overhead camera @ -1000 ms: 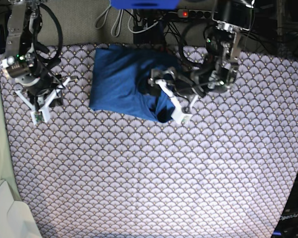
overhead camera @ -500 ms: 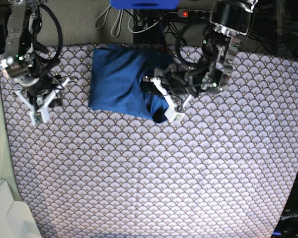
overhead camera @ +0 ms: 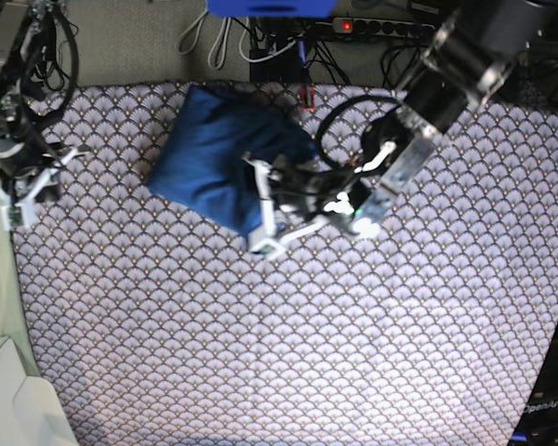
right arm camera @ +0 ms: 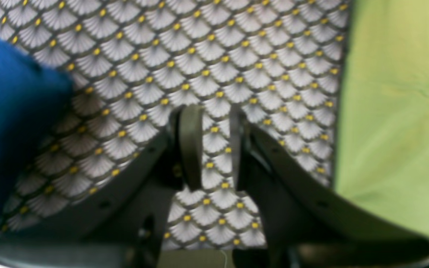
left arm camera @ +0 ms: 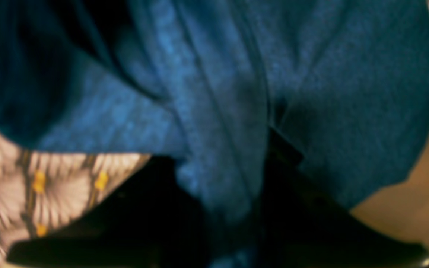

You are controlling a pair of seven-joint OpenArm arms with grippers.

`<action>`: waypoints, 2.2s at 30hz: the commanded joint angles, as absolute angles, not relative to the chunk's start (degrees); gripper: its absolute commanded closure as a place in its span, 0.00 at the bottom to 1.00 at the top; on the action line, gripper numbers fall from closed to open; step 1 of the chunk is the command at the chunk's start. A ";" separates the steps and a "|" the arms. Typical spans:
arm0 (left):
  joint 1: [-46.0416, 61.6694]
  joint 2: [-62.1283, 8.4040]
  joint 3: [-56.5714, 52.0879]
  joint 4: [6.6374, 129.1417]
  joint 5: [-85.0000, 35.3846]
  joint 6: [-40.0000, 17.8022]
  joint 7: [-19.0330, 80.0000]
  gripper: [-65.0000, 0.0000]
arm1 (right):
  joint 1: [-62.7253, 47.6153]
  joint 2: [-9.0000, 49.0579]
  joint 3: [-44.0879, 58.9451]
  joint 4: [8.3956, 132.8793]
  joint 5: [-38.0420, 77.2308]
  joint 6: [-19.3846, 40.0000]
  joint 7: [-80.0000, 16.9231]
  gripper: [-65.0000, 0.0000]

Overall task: Fold the T-shirt properly
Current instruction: 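Grasp the blue stack's edge with the left gripper, then lift the stack edge with the left gripper and fold it over the stack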

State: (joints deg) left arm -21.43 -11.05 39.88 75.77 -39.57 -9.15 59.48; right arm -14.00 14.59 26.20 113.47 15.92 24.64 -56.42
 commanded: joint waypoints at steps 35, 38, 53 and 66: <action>-37.85 -0.66 72.31 63.25 3.47 -25.98 46.99 1.00 | -21.14 19.74 40.66 114.33 16.22 25.19 -55.52 0.82; -37.85 0.13 72.40 63.43 3.47 -25.98 46.99 1.00 | -21.14 19.74 40.66 114.33 16.22 25.19 -55.52 0.82; -37.85 0.13 68.09 64.22 3.47 -25.98 47.52 1.00 | -20.53 18.59 40.22 114.33 16.22 25.19 -55.52 0.82; -37.85 0.04 62.99 66.24 3.47 -25.98 47.60 0.99 | -20.44 17.71 40.22 114.33 16.22 25.19 -55.52 0.82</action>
State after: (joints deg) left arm -36.05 -0.64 63.57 65.56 2.98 -26.41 47.97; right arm -20.64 16.82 39.75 113.49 16.34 25.08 -56.38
